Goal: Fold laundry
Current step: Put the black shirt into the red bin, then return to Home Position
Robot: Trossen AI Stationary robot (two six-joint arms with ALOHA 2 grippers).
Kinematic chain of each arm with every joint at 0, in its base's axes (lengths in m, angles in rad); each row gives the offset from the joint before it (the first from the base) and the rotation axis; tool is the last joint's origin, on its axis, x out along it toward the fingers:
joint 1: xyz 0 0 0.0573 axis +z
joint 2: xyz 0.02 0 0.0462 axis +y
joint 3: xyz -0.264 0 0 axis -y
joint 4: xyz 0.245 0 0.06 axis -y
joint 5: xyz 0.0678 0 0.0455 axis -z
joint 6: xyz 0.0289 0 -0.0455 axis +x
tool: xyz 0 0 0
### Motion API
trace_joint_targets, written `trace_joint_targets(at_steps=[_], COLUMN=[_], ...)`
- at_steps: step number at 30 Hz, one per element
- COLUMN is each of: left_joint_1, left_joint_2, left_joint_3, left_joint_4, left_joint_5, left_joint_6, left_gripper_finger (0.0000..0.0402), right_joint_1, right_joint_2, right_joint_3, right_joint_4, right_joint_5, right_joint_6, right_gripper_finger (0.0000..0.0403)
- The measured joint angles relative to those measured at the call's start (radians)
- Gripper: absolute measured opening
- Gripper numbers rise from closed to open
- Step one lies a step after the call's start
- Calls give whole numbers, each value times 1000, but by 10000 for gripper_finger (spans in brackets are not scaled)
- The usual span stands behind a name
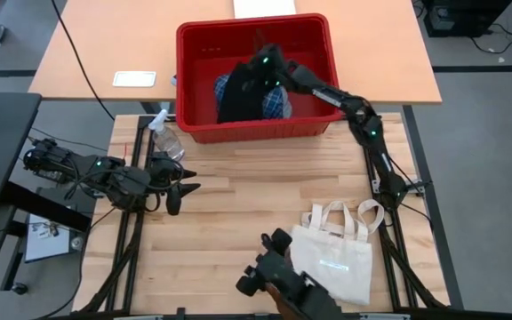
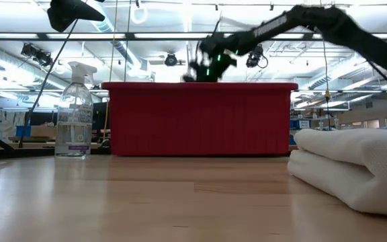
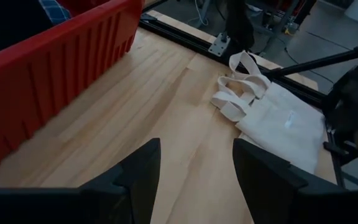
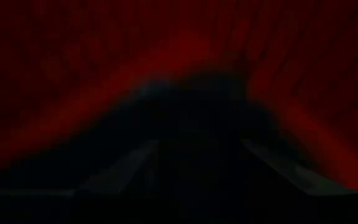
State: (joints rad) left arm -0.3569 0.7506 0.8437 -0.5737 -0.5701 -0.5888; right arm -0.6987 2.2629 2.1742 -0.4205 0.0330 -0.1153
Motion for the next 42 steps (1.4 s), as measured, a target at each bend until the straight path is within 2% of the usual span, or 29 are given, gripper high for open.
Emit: trace_joint_targets(at_steps=[5,11,15,19,25,28,30,36,42], left_joint_1=[0,0,0,0,1,0,0,0,1], left_joint_2=[0,0,0,0,-3,-13,-27,-84,-197], left_joint_3=[0,0,0,0,9,67,129,267,227], left_joint_4=[1,0,0,0,-6,-32,-113,-310,-344], left_joint_5=[0,0,-1,-9,-38,-57,-102,-225,-280], left_joint_6=[-3,6,41,58,76,79,92,194,268], left_gripper_finger=[205,205,205,205,205,205,201,180,161], right_joint_1=[-1,0,-4,-6,7,3,5,24,86], right_joint_2=[84,42,-60,-183,-347,-424,-473,-615,-712], right_joint_3=[5,-2,-3,1,0,0,0,1,0], right_joint_4=[-196,-226,-142,-120,-170,-180,-200,-339,-533], right_joint_5=[31,94,167,176,3,-91,-102,-13,85], right_joint_6=[30,-1,-57,-36,198,229,229,208,199], right_gripper_finger=[228,228,228,228,229,229,229,228,228])
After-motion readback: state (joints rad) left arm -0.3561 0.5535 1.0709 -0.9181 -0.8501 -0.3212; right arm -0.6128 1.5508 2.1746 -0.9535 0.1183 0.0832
